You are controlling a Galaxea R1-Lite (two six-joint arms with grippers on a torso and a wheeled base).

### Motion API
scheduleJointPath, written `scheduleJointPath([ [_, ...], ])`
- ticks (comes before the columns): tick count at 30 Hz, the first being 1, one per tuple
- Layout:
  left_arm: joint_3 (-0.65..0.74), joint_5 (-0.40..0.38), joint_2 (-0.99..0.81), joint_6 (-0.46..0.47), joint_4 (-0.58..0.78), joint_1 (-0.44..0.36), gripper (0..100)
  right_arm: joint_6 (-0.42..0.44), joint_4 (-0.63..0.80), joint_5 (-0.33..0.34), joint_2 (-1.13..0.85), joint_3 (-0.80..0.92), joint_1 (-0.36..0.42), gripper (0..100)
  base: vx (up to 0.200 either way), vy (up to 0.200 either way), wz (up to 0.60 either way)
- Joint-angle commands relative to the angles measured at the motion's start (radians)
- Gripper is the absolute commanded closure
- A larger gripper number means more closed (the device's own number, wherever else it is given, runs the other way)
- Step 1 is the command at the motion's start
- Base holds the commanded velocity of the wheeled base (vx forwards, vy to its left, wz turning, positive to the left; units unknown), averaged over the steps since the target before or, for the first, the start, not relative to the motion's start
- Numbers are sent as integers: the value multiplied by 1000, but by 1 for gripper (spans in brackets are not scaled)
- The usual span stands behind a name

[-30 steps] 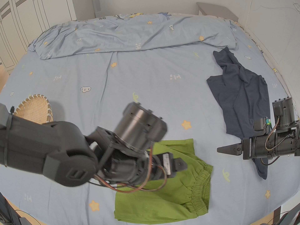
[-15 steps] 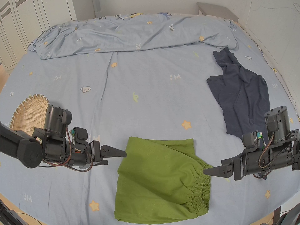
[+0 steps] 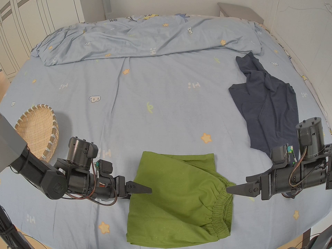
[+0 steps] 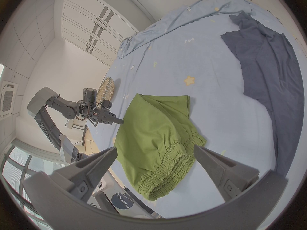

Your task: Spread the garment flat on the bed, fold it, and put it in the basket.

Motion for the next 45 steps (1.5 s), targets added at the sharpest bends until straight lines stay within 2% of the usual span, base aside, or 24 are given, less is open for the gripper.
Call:
scheduleJointPath([
  [1, 8, -30, 65, -7, -37, -35, 0, 0, -1, -1, 4, 2, 0, 0, 0, 0, 0],
  [6, -6, -125, 116, -7, -77, -64, 0, 1, -1, -1, 8, 1, -2, 0, 0, 0, 0],
  [10, -31, -127, 184, -9, -123, -101, 0, 1, -1, -1, 7, 1, -5, 0, 0, 0, 0],
  [18, -21, -131, 174, -61, -160, -104, 0, 1, -1, -1, 7, -1, -17, 0, 0, 0, 0],
  [19, -21, -131, 173, -59, -161, -104, 100, 1, -1, -1, 7, -1, -17, 0, 0, 0, 0],
  [23, -26, -131, 144, -73, -160, -101, 100, 1, -1, -1, 7, 1, -17, 0, 0, 0, 0],
  [26, -32, -131, 88, -145, -158, -90, 100, 0, -1, -1, 7, 1, -17, 0, 0, 0, 0],
  [28, -23, -139, 52, -160, -157, -82, 100, 0, -1, -1, 7, 1, -17, 0, 0, 0, 0],
  [32, 5, -234, -48, -144, -132, -6, 100, 0, -1, -1, 4, 1, -19, 0, 0, 0, 0],
  [33, 5, -234, -48, -144, -132, -6, 100, 0, -1, -1, 4, 1, -19, 0, 0, 0, 0],
  [34, -3, -266, -108, -139, -92, 65, 100, 0, -1, -1, 2, -1, -28, 0, 0, 0, 0],
  [35, -4, -269, -112, -139, -88, 71, 100, 0, -1, -1, 2, -1, -29, 0, 0, 0, 0],
  [36, -60, -285, -160, -144, -14, 135, 100, -2, -1, 0, 2, -1, -36, 0, 0, 0, 0],
  [38, -109, -285, -177, -144, 58, 166, 100, 0, -1, 0, 1, -2, -36, 0, 0, 0, 0],
  [41, -339, -282, -220, -125, 440, 237, 100, 0, -1, 0, 1, -2, -36, 0, 0, 0, 0],
  [43, -414, -283, -223, -56, 593, 255, 100, 0, -1, 0, 1, -2, -36, 0, 0, 0, 0],
  [44, -425, -283, -223, -33, 623, 260, 100, 0, -1, -1, 1, -2, -36, 0, 0, 0, 0],
  [45, -454, -286, -221, 44, 707, 274, 100, 0, -1, 0, 1, -2, -36, 0, 0, 0, 0],
])
